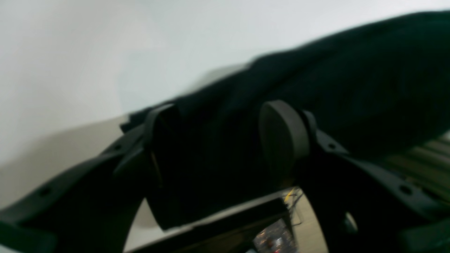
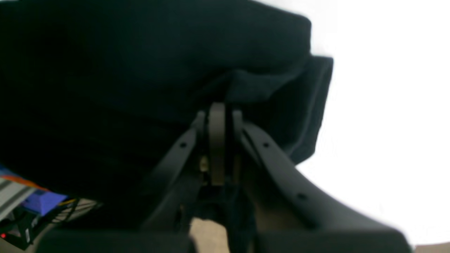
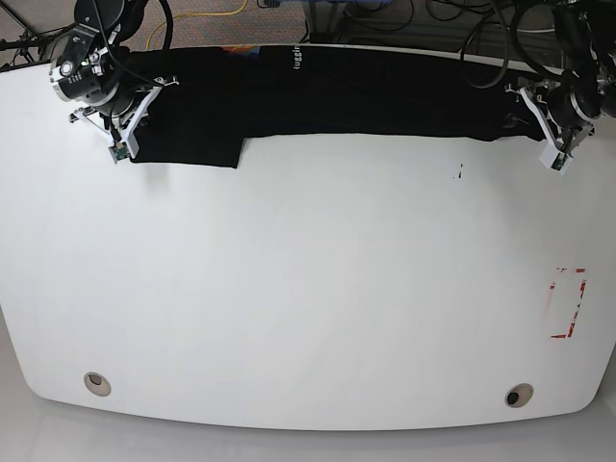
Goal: Fold the T-shirt properly
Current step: 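Lay the folded shirt down along the table edge with both grippers, then adjust the left gripper's hold on the folded shirt end, then hold both ends of the black strip with both grippers, then pull the black strip away from the table edge with both grippers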
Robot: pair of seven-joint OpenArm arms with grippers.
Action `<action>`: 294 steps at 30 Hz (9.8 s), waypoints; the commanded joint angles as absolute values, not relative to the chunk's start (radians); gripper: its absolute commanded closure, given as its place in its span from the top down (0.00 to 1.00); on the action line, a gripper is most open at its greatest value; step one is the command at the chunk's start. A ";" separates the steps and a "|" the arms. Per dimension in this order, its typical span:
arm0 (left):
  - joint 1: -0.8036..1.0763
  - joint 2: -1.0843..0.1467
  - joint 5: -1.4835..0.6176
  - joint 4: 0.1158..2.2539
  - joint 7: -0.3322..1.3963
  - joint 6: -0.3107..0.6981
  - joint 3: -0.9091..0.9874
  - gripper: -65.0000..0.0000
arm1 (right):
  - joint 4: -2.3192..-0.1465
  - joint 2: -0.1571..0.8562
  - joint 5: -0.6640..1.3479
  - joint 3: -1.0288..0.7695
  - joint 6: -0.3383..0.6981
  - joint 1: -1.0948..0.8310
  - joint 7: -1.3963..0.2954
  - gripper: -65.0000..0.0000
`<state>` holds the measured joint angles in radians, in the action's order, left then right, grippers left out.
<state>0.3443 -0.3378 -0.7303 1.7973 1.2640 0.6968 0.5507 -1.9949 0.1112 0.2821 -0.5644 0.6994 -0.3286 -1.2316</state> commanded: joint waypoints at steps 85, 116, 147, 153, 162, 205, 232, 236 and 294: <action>0.343 -0.426 -0.705 1.794 1.253 0.698 0.414 0.04 | -2.009 0.122 0.289 -0.567 0.698 -0.269 -1.219 0.00; 0.403 -0.456 -0.699 1.956 1.274 0.698 0.527 0.04 | -2.009 0.120 0.288 -0.567 0.698 -0.269 -1.219 0.00; 0.266 -0.510 -0.705 1.954 1.353 0.698 0.503 0.04 | -2.009 0.120 0.289 -0.567 0.698 -0.269 -1.219 0.00; 0.317 -0.521 -0.705 1.954 1.351 0.698 0.503 0.05 | -2.009 0.120 0.289 -0.567 0.698 -0.269 -1.219 0.00; 0.363 -0.521 -0.697 1.949 1.348 0.698 0.496 0.10 | -2.009 0.120 0.289 -0.567 0.698 -0.271 -1.219 0.00; 0.384 -0.450 -0.507 1.744 1.219 0.698 0.421 0.56 | -2.011 0.120 0.404 -0.575 0.698 -0.257 -1.221 0.00; 0.384 -0.450 -0.469 1.661 1.205 0.698 0.414 0.56 | -2.017 0.127 0.437 -0.860 0.698 -0.317 -1.222 0.66; 0.384 -0.450 -0.467 1.661 1.205 0.698 0.414 0.56 | -2.017 0.128 0.572 -0.901 0.698 -0.318 -1.222 0.66; 0.122 -0.406 -0.334 1.451 1.185 0.698 0.300 0.22 | -1.549 0.154 0.182 -0.562 0.698 -0.101 -0.983 0.14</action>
<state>0.1452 -0.4259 -0.3698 1.4986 1.1614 0.6971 0.3126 -1.5856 0.1291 0.2417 -0.5621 0.7082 -0.1268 -0.9401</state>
